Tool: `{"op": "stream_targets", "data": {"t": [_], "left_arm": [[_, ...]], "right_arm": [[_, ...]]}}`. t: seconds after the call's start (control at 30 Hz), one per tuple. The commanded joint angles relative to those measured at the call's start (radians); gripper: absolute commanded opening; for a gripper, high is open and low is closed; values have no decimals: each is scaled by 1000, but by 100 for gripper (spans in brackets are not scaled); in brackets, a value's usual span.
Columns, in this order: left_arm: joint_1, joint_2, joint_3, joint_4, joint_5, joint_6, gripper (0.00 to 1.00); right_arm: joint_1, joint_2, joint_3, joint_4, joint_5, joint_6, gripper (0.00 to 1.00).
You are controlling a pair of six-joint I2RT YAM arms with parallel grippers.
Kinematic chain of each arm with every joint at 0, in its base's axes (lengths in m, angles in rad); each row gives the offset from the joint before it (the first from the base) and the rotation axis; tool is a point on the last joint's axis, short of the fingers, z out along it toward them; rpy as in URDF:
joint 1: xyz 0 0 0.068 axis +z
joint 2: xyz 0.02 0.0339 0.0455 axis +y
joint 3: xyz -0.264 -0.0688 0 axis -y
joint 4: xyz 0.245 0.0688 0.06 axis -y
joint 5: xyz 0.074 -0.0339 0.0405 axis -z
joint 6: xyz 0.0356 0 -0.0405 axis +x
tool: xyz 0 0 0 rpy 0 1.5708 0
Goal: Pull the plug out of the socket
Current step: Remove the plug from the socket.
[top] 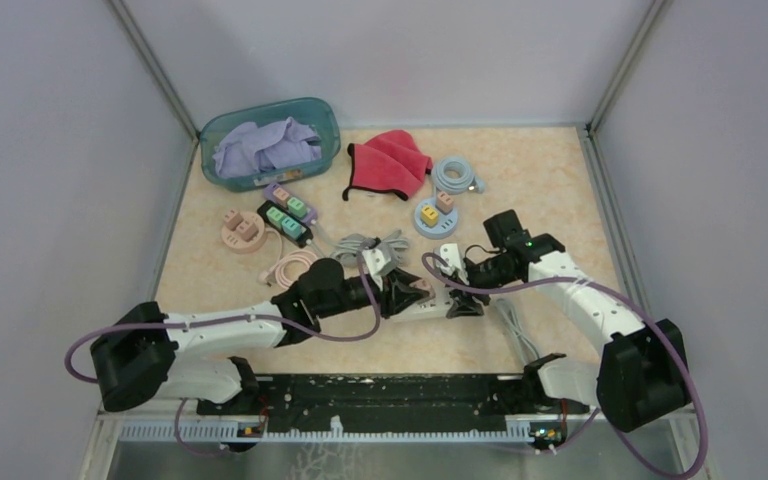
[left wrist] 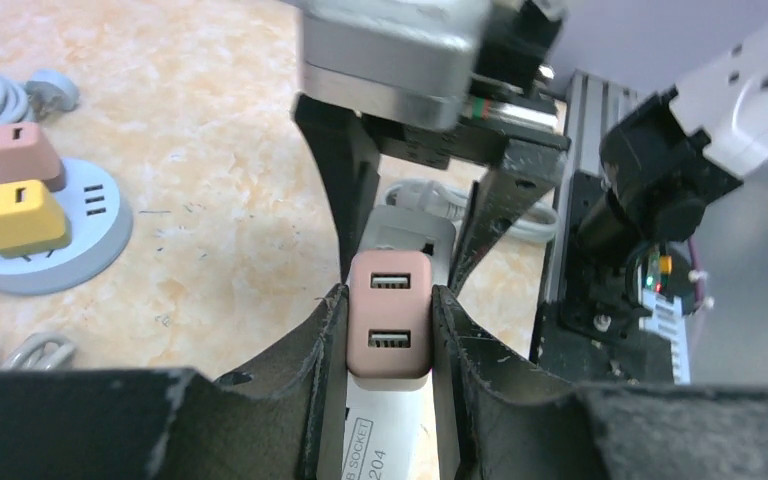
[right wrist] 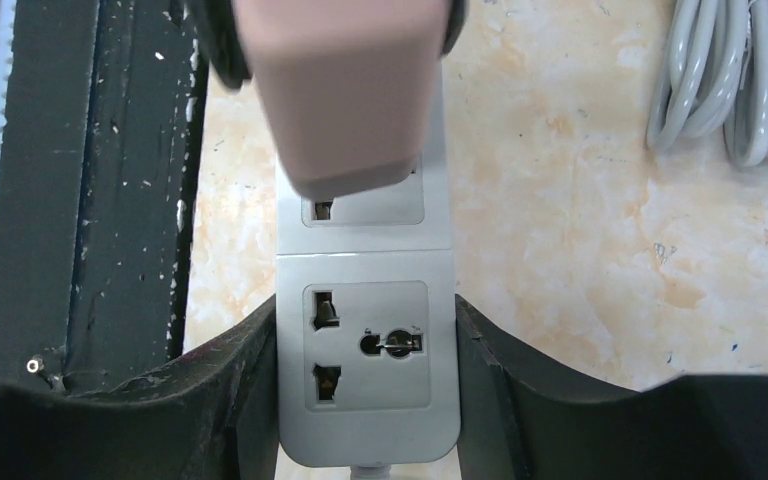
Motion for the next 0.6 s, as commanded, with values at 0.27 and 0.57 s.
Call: {"op": "stream_targets", "data": {"t": [0.27,0.57], "left_arm": [[-51,-71,-13,53,3,160,0],[-21,-152,-82,12,-120,49,0]], "right_arm": [[-21,1,35,13,5,19,0],[-124,-50,36,22,3,33,0]]}}
